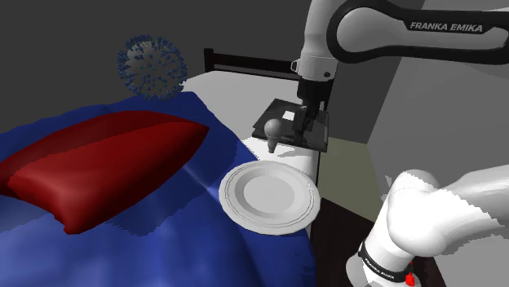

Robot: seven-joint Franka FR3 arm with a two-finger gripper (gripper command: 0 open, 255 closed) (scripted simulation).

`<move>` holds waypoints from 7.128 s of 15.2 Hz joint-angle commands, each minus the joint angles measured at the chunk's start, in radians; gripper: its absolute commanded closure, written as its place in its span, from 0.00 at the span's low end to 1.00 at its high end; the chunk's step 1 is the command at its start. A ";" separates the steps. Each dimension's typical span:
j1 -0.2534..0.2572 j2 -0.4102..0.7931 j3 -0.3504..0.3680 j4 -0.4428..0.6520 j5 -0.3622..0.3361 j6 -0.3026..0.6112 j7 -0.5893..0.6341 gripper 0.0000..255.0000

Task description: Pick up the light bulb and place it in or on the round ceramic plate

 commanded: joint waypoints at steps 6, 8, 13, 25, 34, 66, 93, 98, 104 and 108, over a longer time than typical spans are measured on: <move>-0.020 0.207 0.035 0.190 -0.029 0.017 0.052 0.00; -0.027 0.288 0.048 0.274 -0.045 0.014 0.075 0.00; -0.031 0.322 0.055 0.272 -0.053 0.049 0.087 0.00; -0.030 0.313 0.054 0.203 -0.053 0.109 0.086 0.00; -0.030 0.313 0.054 0.203 -0.053 0.109 0.086 1.00; -0.075 0.019 0.074 -0.159 -0.007 0.120 0.295 1.00; -0.044 0.052 0.168 0.119 0.060 -0.118 0.416 1.00; -0.013 0.077 0.276 0.163 0.133 -0.125 0.539 1.00; 0.007 0.108 0.366 0.184 0.185 -0.100 0.635 1.00; 0.012 0.095 0.374 0.122 0.194 -0.050 0.631 1.00</move>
